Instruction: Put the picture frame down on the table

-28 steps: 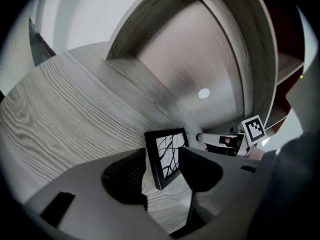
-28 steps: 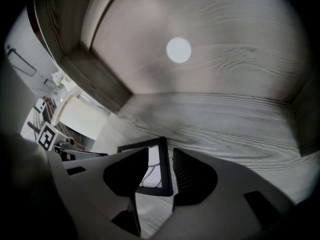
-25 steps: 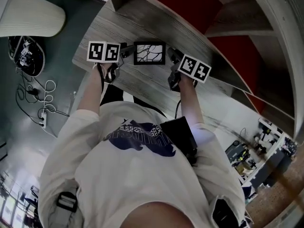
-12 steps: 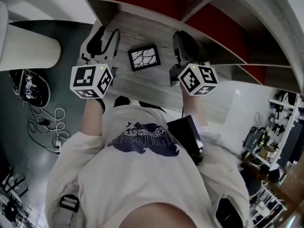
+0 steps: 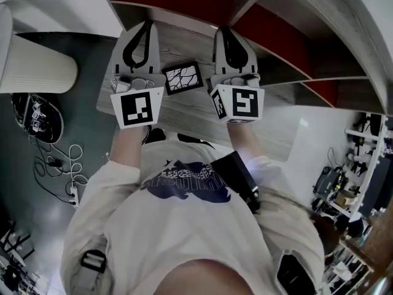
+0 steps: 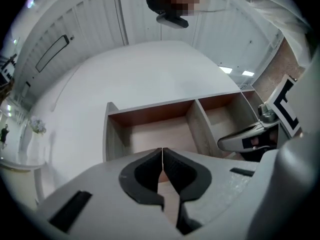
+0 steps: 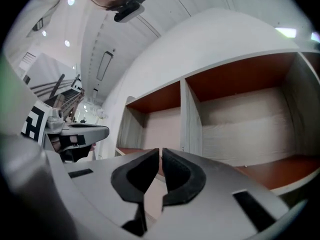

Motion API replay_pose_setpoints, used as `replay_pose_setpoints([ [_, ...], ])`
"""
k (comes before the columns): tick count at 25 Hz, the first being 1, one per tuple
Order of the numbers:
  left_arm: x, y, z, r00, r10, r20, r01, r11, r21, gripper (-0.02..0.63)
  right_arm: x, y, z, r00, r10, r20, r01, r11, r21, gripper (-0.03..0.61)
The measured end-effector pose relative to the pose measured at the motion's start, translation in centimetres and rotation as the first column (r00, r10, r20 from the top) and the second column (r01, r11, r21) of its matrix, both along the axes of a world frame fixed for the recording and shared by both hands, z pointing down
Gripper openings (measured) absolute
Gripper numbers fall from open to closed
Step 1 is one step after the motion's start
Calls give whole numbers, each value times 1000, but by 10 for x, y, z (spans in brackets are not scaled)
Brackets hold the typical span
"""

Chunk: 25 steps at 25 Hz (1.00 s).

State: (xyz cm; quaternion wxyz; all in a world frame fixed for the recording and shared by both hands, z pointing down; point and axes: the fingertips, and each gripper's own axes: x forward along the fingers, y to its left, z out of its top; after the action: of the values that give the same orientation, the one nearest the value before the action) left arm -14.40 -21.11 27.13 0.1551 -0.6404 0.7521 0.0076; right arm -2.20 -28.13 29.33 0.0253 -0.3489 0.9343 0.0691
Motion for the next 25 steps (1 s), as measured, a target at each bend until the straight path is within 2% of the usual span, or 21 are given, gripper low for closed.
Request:
replay_pose_setpoints([
  [7,-1,5,-2,999,-42,3,42,999,11,12,4,6,-7,1000,-9,-1,9,999,32,17],
  [16,-3,5,1,998,-54,20,54,999,3,12,4,5,-13,1000,-7,14,6,999,50,11],
  [25,-4,8,1,998,-62,18,62,998,1,12,0,5,-6,1000,0,-29,1,999,47,0],
])
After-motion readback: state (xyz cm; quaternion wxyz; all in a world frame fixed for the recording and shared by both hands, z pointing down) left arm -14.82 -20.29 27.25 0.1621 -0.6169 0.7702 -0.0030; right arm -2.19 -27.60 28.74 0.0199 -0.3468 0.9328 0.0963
